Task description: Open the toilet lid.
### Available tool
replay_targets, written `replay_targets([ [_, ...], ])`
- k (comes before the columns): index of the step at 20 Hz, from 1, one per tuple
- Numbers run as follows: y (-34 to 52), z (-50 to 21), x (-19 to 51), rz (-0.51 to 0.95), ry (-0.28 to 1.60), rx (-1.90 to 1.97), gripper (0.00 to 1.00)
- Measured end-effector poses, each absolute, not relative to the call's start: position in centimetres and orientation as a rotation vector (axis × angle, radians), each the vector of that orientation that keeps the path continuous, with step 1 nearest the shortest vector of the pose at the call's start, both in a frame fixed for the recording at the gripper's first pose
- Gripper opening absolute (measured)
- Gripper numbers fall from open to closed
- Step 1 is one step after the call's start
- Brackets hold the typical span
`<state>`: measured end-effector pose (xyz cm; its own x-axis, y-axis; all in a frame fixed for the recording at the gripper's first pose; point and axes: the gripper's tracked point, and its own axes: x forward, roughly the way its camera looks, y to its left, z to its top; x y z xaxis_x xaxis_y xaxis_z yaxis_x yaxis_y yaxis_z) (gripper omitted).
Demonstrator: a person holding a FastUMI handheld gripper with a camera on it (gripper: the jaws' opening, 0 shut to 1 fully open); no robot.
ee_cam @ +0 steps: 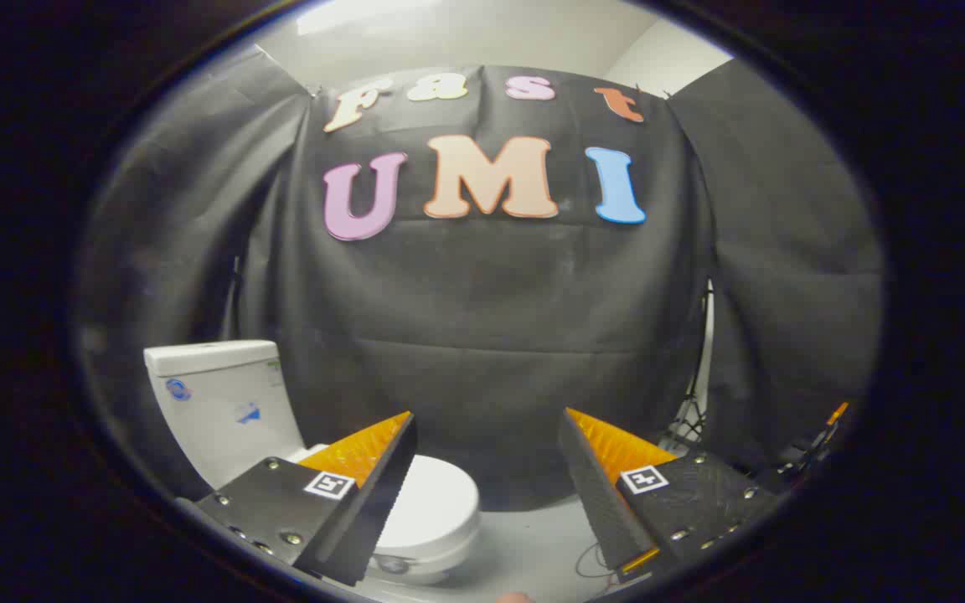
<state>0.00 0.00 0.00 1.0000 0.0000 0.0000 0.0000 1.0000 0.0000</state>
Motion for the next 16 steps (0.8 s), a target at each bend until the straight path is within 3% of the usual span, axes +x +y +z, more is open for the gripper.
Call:
replay_targets([
  [8, 7.7, -8.7, -8.6, -0.008, 0.055, 0.109, 1.00],
  [12, 5.7, -12.0, -13.1, -0.013, 0.120, 0.049, 1.00],
  [16, 2.9, -10.4, -14.8, -0.057, 0.036, -0.035, 0.99],
])
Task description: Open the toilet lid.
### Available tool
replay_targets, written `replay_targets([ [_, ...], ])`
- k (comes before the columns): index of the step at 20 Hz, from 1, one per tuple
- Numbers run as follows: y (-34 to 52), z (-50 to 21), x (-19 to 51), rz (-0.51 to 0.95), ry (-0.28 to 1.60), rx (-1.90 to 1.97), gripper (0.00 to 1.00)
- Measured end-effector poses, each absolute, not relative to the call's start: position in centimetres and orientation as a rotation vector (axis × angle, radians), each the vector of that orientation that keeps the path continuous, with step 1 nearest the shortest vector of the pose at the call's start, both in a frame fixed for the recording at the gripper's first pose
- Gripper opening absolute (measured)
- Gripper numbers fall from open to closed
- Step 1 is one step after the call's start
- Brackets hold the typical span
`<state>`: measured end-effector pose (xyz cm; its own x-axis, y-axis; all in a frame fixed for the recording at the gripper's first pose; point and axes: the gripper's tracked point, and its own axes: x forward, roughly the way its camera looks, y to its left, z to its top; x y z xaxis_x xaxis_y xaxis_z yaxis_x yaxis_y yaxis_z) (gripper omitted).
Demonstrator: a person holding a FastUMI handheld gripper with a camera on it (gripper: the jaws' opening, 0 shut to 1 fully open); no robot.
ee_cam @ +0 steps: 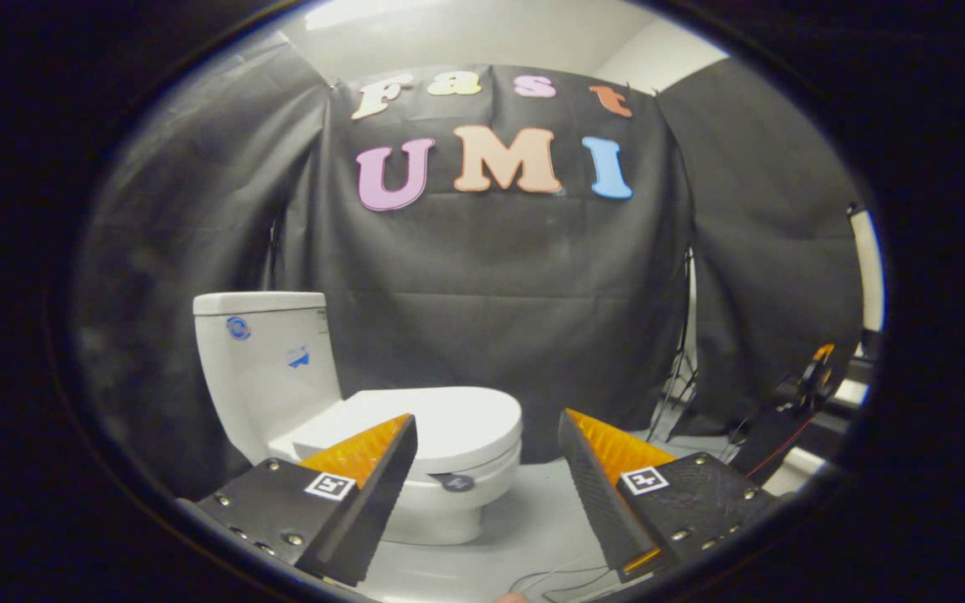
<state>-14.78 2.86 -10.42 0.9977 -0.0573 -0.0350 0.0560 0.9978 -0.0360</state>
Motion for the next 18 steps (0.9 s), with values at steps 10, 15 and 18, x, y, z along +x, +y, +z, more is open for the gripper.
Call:
replay_targets([
  [10, 4.1, -13.3, -12.5, -0.040, 0.074, 0.041, 1.00],
  [15, 4.1, -13.8, -10.8, -0.056, 0.082, 0.063, 1.00],
  [18, 4.4, -13.9, -9.6, -0.057, 0.111, 0.102, 1.00],
])
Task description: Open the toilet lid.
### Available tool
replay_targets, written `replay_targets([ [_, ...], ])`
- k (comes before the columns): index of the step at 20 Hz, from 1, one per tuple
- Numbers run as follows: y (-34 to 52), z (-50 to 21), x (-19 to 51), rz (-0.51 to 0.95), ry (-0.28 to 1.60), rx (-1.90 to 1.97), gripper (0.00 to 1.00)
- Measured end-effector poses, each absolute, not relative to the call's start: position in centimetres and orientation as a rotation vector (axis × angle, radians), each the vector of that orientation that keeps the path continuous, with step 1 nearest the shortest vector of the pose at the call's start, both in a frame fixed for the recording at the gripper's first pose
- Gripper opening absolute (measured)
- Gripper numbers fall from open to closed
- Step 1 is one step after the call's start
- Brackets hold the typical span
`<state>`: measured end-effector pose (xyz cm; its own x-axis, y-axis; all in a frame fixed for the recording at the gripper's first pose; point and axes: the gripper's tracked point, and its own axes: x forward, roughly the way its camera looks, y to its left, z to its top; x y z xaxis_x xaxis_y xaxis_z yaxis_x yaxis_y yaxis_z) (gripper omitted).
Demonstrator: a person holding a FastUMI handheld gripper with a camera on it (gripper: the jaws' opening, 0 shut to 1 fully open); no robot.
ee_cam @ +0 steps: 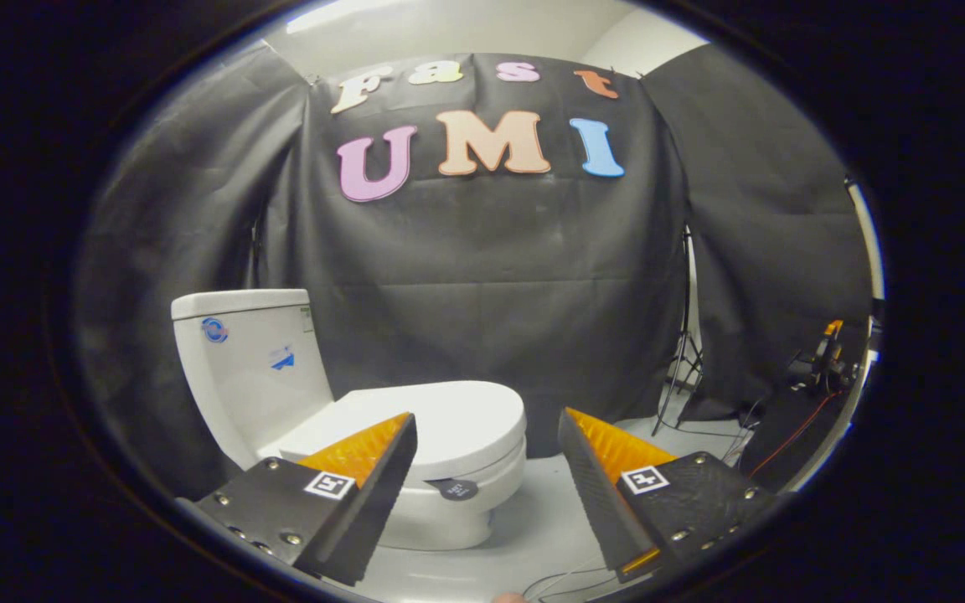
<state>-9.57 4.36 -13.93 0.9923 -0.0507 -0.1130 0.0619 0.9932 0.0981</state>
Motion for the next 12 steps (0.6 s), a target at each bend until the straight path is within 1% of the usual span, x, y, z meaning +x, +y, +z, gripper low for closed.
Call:
replay_targets([
  [2, 5.2, -14.7, -8.5, -0.041, 0.148, 0.119, 1.00],
  [4, 5.7, -17.4, -8.1, -0.027, 0.242, 0.099, 0.99],
  [8, 7.5, -21.4, -7.0, -0.007, 0.419, 0.234, 1.00],
  [12, 7.7, -24.0, -5.8, -0.053, 0.552, 0.379, 1.00],
])
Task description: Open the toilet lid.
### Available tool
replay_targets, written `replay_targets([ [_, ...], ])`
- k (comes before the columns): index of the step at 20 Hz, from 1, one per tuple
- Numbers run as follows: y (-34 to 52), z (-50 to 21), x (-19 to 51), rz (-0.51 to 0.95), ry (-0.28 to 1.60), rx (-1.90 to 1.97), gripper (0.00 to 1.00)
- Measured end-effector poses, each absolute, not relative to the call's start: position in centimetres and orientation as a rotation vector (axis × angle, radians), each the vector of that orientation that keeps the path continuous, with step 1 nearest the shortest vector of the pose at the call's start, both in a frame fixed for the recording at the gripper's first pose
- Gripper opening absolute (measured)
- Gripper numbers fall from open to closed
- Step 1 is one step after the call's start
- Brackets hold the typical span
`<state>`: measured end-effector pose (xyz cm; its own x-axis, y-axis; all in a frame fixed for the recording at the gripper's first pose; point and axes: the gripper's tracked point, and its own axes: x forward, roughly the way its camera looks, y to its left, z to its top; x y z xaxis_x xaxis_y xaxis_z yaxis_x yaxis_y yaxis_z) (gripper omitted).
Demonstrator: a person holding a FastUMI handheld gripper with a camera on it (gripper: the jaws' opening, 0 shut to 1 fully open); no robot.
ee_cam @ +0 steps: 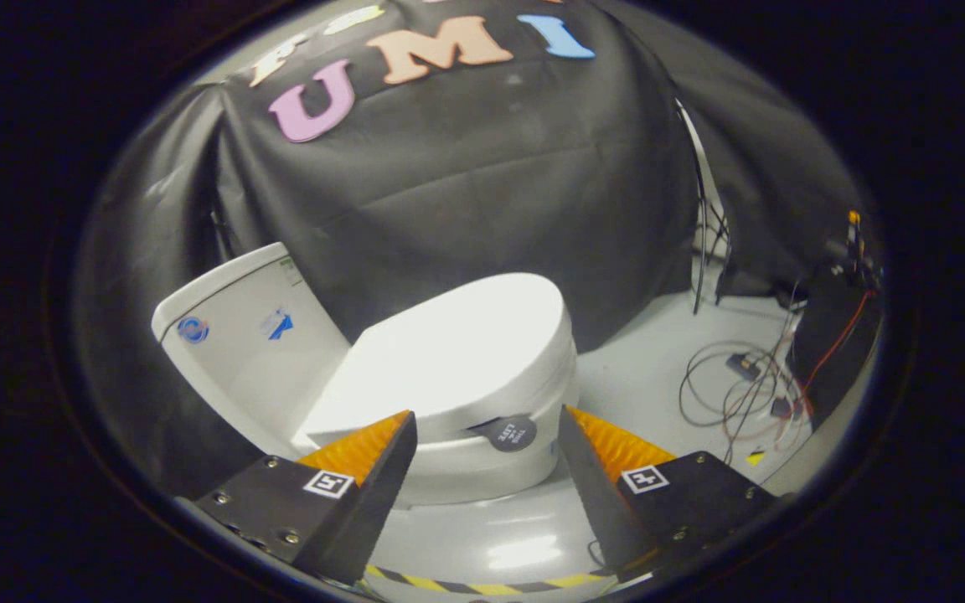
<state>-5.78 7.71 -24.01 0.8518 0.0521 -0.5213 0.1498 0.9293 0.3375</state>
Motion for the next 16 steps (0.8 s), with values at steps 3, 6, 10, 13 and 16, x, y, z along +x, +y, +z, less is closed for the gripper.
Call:
replay_targets([
  [3, 7.9, -25.7, -4.6, -0.087, 0.631, 0.478, 0.98],
  [6, 8.7, -27.9, -4.2, -0.096, 0.712, 0.570, 0.97],
  [10, 8.9, -30.5, -3.3, -0.104, 0.783, 0.663, 0.97],
  [13, 8.4, -31.4, -3.0, -0.131, 0.813, 0.748, 0.90],
  [16, 8.8, -31.7, -2.5, -0.133, 0.833, 0.874, 0.83],
])
